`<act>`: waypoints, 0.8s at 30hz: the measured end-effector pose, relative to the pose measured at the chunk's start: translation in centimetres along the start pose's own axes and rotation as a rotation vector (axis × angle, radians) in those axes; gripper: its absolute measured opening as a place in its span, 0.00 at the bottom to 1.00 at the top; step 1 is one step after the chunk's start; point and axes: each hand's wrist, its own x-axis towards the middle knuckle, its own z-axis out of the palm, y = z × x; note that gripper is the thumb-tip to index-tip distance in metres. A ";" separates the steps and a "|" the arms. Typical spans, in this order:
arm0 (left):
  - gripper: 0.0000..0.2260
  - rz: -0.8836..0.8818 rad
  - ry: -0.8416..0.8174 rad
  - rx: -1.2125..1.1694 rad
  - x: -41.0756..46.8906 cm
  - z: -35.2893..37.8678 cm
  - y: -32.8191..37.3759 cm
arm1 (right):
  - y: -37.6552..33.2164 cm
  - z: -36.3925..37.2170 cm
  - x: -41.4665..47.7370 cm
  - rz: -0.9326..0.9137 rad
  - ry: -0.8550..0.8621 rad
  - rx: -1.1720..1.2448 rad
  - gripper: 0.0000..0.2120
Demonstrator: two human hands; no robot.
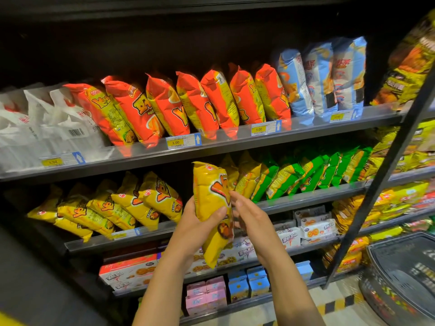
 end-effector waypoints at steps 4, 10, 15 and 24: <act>0.35 -0.083 0.076 -0.122 0.8 -0.7 -1.1 | 0.2 -0.4 -0.1 -0.050 0.077 -0.008 0.17; 0.13 -0.119 0.017 -0.212 0.6 -1.0 -1.9 | 0.7 -0.3 -0.1 0.113 -0.010 0.161 0.37; 0.13 -0.127 -0.055 -0.236 0.5 -1.4 -2.5 | 1.3 -0.6 -0.1 0.126 -0.118 0.184 0.26; 0.26 -0.090 -0.092 -0.169 1.5 -3.1 -3.6 | 2.7 0.5 1.4 0.015 0.003 0.074 0.25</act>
